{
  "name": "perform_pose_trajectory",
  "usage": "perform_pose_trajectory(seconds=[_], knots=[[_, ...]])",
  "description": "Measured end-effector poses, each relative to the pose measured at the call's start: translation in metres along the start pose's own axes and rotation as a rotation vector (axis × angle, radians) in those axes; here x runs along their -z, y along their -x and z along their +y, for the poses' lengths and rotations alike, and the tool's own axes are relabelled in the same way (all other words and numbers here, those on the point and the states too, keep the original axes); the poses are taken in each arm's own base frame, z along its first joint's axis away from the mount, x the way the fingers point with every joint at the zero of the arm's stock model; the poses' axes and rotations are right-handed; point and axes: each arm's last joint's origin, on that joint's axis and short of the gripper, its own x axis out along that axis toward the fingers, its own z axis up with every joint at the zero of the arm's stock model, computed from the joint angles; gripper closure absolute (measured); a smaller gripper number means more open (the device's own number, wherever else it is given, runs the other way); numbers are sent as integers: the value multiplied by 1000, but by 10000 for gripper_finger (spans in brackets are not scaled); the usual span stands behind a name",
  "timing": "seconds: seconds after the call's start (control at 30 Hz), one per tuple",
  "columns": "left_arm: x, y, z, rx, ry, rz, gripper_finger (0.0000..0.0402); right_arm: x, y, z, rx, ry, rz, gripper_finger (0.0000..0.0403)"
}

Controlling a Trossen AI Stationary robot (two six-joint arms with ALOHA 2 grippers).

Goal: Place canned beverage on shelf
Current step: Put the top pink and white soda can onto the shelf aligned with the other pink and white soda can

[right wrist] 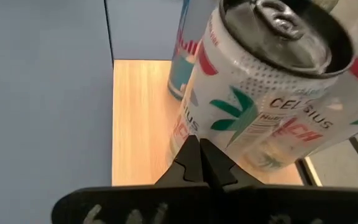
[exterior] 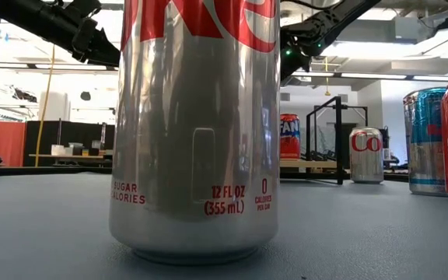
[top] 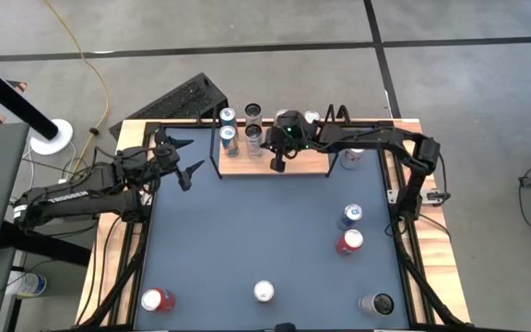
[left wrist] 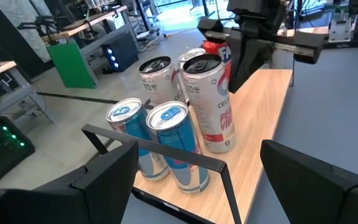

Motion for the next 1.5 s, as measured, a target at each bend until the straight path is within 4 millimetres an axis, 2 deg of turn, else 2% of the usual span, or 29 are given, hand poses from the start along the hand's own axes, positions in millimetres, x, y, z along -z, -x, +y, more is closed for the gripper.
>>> perform_pose_trajectory(seconds=[0.27, 0.5, 0.63, 0.8, 0.93, 1.0, 1.23, 1.5], knots=[[0, 0, 0, -1, 7, 1, 75, 1, -9, -4, 19, 9, -45, 403], [0, 0, 0, -5, 7, 2, 74, 1, -9, 4, -9, -35, -27, 403], [0, 0, 0, -7, 7, 2, 74, -13, -8, 18, -24, -100, -120, 403], [0, 0, 1, -21, 7, 5, 74, -33, -6, 41, 45, -177, -220, 403], [0, 0, 1, -31, 7, 7, 75, -58, 2, 50, 124, -172, -228, 403], [0, 0, 1, -31, 7, 7, 74, -71, 4, 49, 140, -171, -247, 403], [1, 0, 1, -29, 27, 16, 74, -93, -10, 33, 186, -158, -170, 403], [3, 0, 0, -25, 17, 32, 74, -100, -32, 24, 189, -118, -48, 403]])
